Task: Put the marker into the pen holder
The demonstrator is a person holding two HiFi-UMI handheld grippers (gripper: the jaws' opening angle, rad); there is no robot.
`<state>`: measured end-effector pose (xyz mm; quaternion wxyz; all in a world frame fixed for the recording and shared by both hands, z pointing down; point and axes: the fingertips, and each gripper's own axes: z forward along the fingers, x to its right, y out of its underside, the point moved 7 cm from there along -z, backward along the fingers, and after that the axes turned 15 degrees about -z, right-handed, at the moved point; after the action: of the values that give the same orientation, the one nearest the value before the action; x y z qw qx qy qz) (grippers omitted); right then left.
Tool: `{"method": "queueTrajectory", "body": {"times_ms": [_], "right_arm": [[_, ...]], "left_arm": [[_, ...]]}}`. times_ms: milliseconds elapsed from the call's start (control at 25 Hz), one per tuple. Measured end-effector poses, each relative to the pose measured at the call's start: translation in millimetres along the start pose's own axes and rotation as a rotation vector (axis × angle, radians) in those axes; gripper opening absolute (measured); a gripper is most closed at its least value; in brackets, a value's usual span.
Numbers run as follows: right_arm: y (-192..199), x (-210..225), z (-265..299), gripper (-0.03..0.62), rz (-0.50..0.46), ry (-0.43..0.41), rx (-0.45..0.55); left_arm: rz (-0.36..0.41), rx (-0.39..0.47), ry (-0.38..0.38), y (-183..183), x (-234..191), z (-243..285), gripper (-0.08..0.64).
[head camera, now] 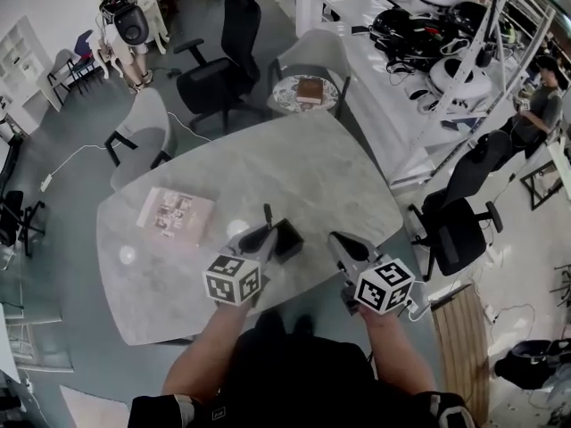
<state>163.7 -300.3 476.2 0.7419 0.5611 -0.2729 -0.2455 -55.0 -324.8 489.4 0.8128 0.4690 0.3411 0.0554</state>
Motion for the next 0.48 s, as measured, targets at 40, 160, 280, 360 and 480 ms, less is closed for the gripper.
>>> {"method": "queueTrajectory", "body": {"times_ms": [40,160,280,360,480], "right_arm": [[-0.1,3.0,3.4,0.003,0.001,0.002,-0.002],[1.1,10.3,11.1,0.003,0.004,0.01,-0.01],[5.6,13.6,16.8,0.003,0.018,0.018,-0.024],[9.5,13.4,21.4,0.003,0.024,0.014,-0.035],[13.6,12.2,26.6,0.003,0.026,0.004,-0.046]], "left_arm": [[-0.013,-0.008,-0.002,0.9,-5.5,5.4,0.044],[-0.025,-0.032,-0.006,1.6,-18.7,20.2,0.044],[-0.017,-0.064,0.003,4.8,-27.9,33.5,0.044],[0.002,-0.092,0.014,10.4,-34.2,44.1,0.044],[0.014,-0.139,0.022,23.4,-43.5,59.7,0.044]]}}
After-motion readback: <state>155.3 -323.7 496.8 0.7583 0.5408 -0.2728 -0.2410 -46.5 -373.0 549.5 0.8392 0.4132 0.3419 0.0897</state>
